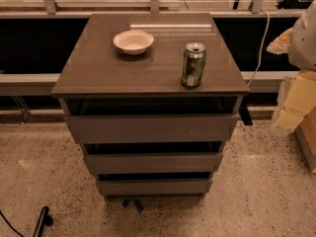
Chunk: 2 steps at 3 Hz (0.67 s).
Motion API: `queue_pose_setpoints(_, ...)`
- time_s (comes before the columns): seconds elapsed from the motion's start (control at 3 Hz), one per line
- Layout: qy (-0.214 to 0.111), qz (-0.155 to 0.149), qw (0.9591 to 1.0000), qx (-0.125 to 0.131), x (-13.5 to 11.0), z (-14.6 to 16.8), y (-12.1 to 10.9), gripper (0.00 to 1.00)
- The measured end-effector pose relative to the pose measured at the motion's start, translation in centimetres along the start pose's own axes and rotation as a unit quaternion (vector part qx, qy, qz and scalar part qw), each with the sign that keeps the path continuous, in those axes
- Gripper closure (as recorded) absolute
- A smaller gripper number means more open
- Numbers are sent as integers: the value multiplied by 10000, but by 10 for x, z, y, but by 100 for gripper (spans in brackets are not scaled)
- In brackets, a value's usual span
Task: Open middle drawer
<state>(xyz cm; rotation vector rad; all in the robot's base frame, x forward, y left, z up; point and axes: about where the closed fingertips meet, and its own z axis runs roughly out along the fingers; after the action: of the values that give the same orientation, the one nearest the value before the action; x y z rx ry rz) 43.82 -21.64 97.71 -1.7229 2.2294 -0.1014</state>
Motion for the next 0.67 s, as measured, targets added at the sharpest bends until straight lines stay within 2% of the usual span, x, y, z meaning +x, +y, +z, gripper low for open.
queue_pose_setpoints(0.67, -53, -4, 10000, 21, -1, 0, 2, 0)
